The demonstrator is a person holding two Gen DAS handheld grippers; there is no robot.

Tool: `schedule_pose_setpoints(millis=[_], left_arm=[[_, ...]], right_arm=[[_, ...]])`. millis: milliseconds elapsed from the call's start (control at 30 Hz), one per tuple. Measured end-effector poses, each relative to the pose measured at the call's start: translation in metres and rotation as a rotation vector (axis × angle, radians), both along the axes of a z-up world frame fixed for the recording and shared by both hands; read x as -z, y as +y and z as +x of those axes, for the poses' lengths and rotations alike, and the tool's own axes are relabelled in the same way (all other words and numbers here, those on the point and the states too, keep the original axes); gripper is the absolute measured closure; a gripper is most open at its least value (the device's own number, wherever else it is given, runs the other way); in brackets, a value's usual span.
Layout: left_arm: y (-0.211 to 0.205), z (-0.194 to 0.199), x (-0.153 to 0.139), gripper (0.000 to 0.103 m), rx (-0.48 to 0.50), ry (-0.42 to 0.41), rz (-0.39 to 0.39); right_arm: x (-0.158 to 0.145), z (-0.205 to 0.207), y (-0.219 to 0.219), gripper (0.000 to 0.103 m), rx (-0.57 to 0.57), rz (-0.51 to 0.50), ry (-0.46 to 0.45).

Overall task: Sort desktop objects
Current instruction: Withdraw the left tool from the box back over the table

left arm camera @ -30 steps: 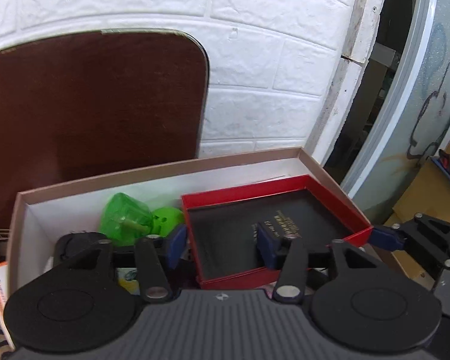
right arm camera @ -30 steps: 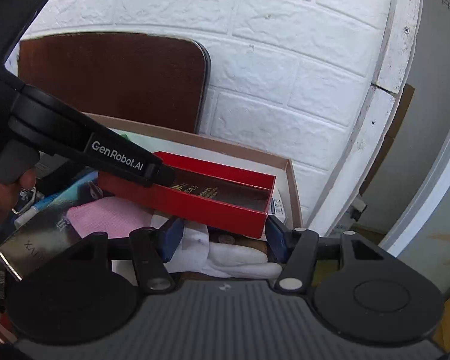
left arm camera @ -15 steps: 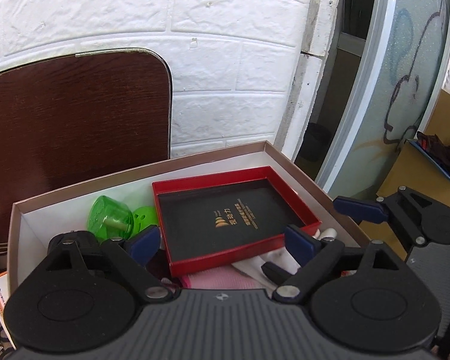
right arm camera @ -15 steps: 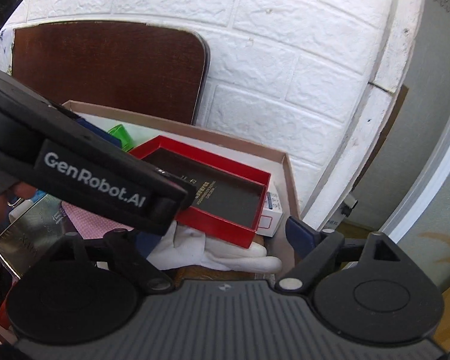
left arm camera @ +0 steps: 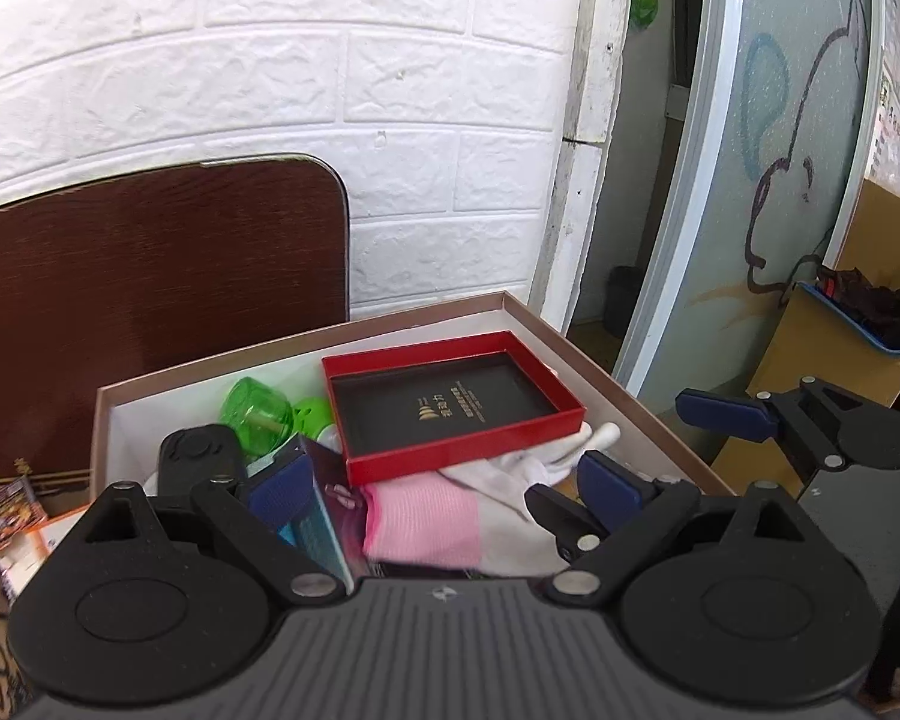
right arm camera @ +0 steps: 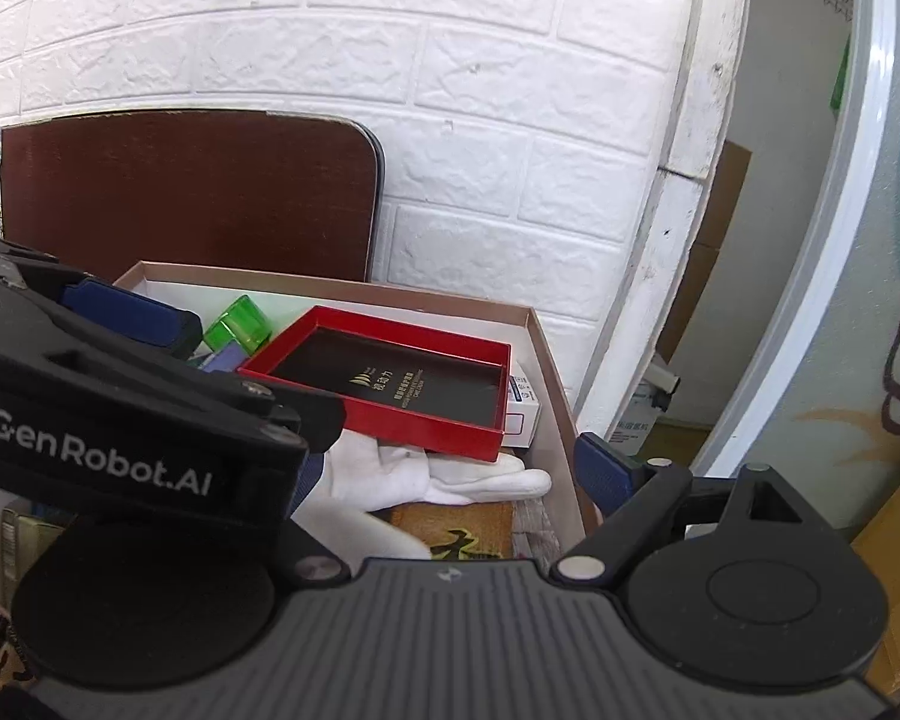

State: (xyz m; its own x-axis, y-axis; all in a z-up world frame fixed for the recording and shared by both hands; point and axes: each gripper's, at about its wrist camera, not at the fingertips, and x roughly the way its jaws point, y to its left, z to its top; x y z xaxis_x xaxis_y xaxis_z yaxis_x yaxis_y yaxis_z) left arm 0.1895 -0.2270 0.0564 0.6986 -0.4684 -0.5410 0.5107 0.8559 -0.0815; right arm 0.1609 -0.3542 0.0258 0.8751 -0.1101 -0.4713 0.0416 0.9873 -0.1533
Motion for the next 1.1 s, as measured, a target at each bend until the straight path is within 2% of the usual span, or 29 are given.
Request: schedule_pose_setpoints(millis=[533,600,1100], left_arm=[[0.033,-0.081,-0.011,0.004,-0.056,-0.074,-0.001],[0.038,-0.088,-0.010,0.004,-0.058,-0.065,-0.008],[0.081,-0.134,0.020,0.004,-0.087,-0.011,0.019]], right_arm=[[-0.012,-0.075,0.028,0.013,-0.013,0.060,-0.077],[-0.012,-0.084,0.031,0.010,-0.010,0.064,-0.085],[0.017,-0.128,0.077,0.010,-0.054,0.087,-0.042]])
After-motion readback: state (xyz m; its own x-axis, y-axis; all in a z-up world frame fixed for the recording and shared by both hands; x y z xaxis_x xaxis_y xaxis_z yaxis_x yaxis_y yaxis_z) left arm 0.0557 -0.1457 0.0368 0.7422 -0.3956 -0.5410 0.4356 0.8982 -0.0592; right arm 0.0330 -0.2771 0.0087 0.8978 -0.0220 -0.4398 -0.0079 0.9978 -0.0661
